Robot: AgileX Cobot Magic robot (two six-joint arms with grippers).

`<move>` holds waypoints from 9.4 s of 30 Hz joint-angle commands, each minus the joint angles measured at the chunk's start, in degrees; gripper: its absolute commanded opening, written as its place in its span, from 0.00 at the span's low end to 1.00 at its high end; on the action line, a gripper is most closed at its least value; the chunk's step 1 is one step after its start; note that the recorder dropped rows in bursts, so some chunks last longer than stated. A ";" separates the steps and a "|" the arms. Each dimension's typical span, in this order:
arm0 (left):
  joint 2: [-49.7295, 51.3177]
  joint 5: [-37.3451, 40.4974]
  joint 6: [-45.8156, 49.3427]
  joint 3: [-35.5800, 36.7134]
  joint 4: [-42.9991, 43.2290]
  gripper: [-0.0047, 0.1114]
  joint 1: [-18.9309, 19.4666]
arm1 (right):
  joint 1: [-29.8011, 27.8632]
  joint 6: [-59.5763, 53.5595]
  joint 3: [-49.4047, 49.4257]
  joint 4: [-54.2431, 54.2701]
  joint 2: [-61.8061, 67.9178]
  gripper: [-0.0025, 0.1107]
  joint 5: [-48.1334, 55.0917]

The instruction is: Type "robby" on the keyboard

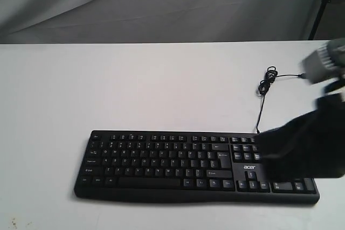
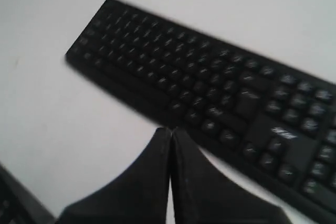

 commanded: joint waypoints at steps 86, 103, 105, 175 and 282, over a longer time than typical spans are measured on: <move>-0.20 -0.42 -0.16 0.25 0.27 0.04 -0.36 | 9.76 -32.93 -27.59 18.29 57.88 0.02 -22.90; -0.20 -0.42 -0.16 0.25 0.27 0.04 -0.36 | 3.19 -32.10 -12.41 21.20 48.25 0.02 -25.90; -0.20 -0.42 -0.16 0.25 0.27 0.04 -0.36 | 3.19 -32.10 -12.41 21.20 49.13 0.02 -26.48; -0.20 -0.42 -0.16 0.25 0.27 0.04 -0.36 | 13.30 -32.99 -18.18 20.10 54.19 0.02 -25.62; -0.20 -0.42 -0.16 0.25 0.27 0.04 -0.36 | 7.51 -29.35 -21.90 12.13 46.21 0.02 -21.62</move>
